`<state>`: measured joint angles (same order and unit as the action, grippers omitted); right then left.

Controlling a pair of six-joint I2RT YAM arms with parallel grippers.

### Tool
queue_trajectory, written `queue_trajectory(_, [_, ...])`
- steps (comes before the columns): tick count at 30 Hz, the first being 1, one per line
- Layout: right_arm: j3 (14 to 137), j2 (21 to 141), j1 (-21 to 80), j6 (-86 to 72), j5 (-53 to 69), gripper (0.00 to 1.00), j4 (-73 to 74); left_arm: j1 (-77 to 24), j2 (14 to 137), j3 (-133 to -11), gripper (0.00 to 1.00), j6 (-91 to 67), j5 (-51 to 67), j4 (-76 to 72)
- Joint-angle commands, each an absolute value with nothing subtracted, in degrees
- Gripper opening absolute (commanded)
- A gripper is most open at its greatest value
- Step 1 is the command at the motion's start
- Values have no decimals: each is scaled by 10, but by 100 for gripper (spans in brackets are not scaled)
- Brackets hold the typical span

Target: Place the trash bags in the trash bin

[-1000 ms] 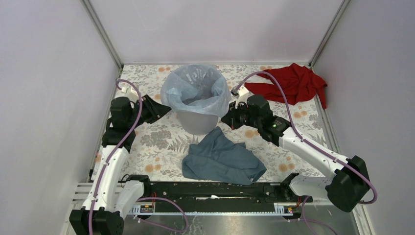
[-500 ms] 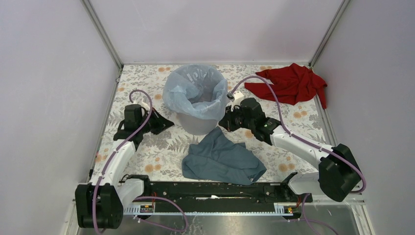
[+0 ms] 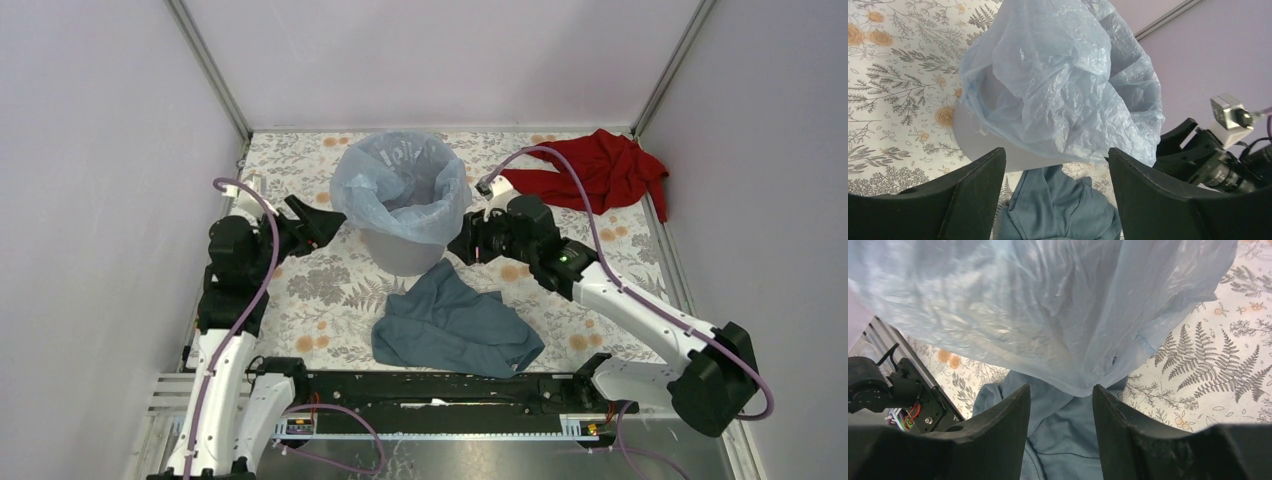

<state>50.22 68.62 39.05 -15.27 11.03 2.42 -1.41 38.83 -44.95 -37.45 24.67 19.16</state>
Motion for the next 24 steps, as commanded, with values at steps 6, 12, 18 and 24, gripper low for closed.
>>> queue_trajectory(6, [527, 647, 391, -154, 92, 62, 37, -14, 480, -450, 65, -435, 306, 54])
queue_trajectory(12, [535, 661, 391, -157, 104, 66, 26, -13, 445, -410, 45, -440, 293, 66])
queue_trajectory(18, [569, 672, 391, -162, 112, 74, 36, -13, 412, -376, 28, -437, 284, 92])
queue_trajectory(24, [622, 670, 391, -174, 98, 85, 64, -13, 411, -381, 7, -421, 271, 108])
